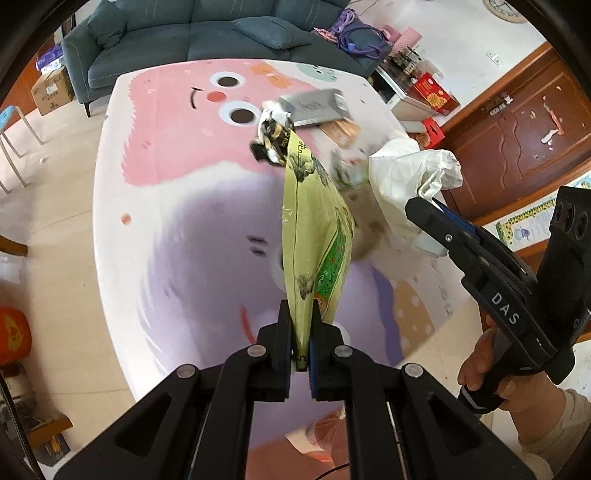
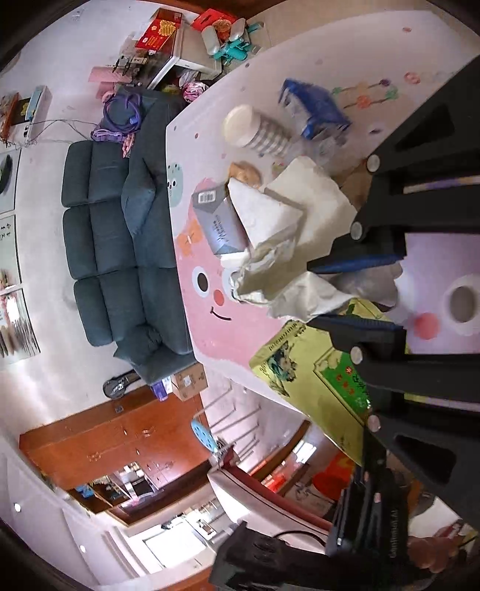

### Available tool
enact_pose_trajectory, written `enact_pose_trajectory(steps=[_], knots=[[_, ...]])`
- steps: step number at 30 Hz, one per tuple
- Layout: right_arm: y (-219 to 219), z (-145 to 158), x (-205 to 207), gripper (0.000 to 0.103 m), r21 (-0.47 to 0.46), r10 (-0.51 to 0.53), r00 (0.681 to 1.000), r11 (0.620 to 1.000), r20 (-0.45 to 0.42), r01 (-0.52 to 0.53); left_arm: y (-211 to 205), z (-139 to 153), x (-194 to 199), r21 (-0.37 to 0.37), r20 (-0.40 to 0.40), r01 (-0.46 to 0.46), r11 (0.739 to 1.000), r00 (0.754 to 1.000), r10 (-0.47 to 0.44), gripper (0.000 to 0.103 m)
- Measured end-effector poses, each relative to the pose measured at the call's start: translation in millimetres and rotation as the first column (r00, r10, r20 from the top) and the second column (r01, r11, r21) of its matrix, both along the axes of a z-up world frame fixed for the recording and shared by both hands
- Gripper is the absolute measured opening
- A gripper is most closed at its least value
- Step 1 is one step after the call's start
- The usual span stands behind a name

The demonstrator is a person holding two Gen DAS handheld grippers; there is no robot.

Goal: Collect trash
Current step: 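Carry the green bag and white tissue over the trash bin with both tools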

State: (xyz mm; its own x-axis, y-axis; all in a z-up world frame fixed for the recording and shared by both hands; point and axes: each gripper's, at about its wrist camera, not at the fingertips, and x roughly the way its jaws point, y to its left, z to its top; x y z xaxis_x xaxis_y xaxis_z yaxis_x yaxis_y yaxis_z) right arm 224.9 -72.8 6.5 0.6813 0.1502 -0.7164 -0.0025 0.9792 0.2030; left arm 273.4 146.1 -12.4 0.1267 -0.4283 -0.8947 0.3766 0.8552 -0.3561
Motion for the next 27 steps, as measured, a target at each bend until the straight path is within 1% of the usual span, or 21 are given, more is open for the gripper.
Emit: enact_pose_trajectory(steps=[4,5,10,12,16,19,21,24,27], knots=[[-14,7,-49,0.022,0.009,0.050,0.999,0.999,0.005,-0.050,-28,7,-51,0.029,0.014,0.025,0.999,1.000,-0.026,0.005],[-21,8,-68,0.022,0.011,0.071,0.997,0.997,0.007,-0.071,-37,8,-66,0.035,0.018,0.029,0.999,0.999,-0.030,0.005],[-54,9,-141,0.022,0.017,0.139,0.990,0.990,0.005,-0.139,-79,9,-139,0.076,0.041,0.017,0.997,0.999,-0.020,0.005],[-74,7,-175,0.022,0.031,0.163,0.987,0.986,-0.007,-0.162,-98,7,-174,0.078,0.031,0.004,0.997,1.000,-0.006,0.005],[-108,0,-223,0.022,0.062,0.173,0.984,0.983,-0.036,-0.170,-135,-5,-219,0.104,0.007,0.008,0.995,1.000,-0.009,0.005],[-130,-12,-247,0.022,0.097,0.164,0.984,0.983,-0.074,-0.157,-166,-18,-252,0.151,-0.006,0.024,0.988,1.000,-0.023,0.005],[-144,-25,-259,0.022,0.150,0.148,0.982,0.980,-0.117,-0.130,-179,-30,-266,0.184,-0.024,0.029,0.982,0.999,-0.025,0.005],[-156,-49,-275,0.022,0.202,0.138,0.976,0.974,-0.166,-0.103,-191,-48,-280,0.235,-0.051,0.034,0.971,0.998,-0.022,0.005],[-159,-74,-285,0.022,0.242,0.140,0.969,0.966,-0.202,-0.089,-197,-69,-294,0.265,-0.089,0.039,0.964,0.996,-0.016,0.005]])
